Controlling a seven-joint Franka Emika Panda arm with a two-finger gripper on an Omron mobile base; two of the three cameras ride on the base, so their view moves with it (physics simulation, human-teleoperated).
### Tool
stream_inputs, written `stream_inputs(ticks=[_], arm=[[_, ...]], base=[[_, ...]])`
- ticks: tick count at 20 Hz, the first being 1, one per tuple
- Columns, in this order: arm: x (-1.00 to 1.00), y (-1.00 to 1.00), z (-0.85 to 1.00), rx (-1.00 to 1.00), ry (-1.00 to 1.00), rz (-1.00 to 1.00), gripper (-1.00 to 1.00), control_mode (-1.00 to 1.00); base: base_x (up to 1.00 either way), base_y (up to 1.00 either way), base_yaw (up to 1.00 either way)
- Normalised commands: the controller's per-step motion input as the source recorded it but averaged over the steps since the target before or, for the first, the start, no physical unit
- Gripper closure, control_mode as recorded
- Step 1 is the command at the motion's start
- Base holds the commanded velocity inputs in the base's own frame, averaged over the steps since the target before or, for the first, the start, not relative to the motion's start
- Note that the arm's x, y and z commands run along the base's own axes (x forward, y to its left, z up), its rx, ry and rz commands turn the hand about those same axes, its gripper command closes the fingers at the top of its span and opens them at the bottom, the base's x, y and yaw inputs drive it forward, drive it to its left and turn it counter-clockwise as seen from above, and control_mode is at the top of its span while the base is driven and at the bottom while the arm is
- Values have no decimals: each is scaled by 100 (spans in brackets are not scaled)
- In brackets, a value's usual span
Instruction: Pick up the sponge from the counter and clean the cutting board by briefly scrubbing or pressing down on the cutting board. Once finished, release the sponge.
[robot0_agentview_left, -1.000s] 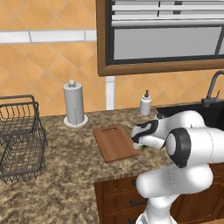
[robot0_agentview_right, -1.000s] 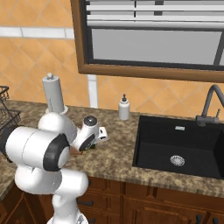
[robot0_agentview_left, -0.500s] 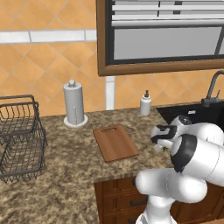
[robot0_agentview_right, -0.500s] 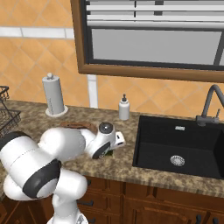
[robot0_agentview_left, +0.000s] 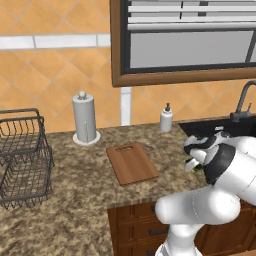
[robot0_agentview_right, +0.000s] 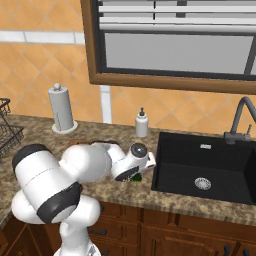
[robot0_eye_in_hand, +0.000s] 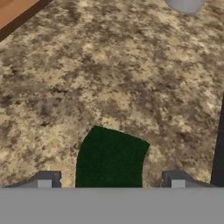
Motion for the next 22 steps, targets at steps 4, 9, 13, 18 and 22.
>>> stream_inputs(ticks=[4,9,13,18,22], arm=[[2,0,81,11,0,0,-100,-100],[0,21,100,1,3,0,-100,-100],[-9,59,100,0,8,-9,-100,-100],[-63,71,76,11,-3,-31,-100,-100],[-97,76,60,5,-9,-25,-100,-100]], base=[[0,0,0],[0,0,0],[0,0,0],[0,0,0],[0,0,0]])
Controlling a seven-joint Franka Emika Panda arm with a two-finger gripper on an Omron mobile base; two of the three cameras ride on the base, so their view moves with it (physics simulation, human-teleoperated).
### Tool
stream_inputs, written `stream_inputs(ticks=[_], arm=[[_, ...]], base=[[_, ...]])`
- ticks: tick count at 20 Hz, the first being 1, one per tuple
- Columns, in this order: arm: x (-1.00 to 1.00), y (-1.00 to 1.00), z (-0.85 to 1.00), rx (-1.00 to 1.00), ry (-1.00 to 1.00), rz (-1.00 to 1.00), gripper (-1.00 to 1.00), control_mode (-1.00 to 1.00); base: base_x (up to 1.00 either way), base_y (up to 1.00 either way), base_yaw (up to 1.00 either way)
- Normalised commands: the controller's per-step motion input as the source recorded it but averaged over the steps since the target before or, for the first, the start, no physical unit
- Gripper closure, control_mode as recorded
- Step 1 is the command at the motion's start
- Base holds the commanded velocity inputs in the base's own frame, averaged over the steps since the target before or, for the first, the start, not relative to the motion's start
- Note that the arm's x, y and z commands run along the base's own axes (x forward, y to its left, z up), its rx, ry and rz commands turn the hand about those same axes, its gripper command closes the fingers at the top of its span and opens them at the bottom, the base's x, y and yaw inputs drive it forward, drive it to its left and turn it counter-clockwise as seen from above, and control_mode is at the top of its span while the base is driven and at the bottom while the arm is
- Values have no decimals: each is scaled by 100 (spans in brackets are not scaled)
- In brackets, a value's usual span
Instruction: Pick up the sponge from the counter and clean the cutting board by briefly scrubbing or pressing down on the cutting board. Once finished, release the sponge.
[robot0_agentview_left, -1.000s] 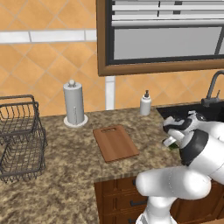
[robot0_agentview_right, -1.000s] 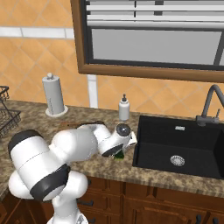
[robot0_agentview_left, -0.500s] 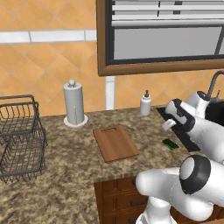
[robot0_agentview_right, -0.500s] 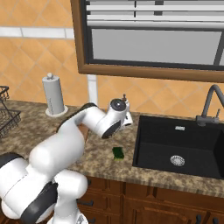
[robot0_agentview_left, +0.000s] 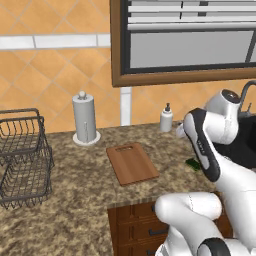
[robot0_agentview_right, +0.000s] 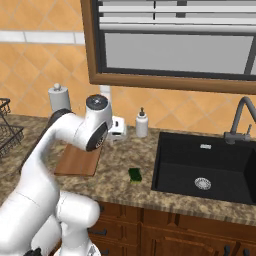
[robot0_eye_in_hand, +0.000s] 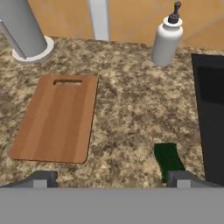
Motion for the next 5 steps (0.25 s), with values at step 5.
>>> stream_inputs(ticks=[5], arm=[[-100,68,55,5,-12,-24,-100,-100]], base=[[0,0,0]])
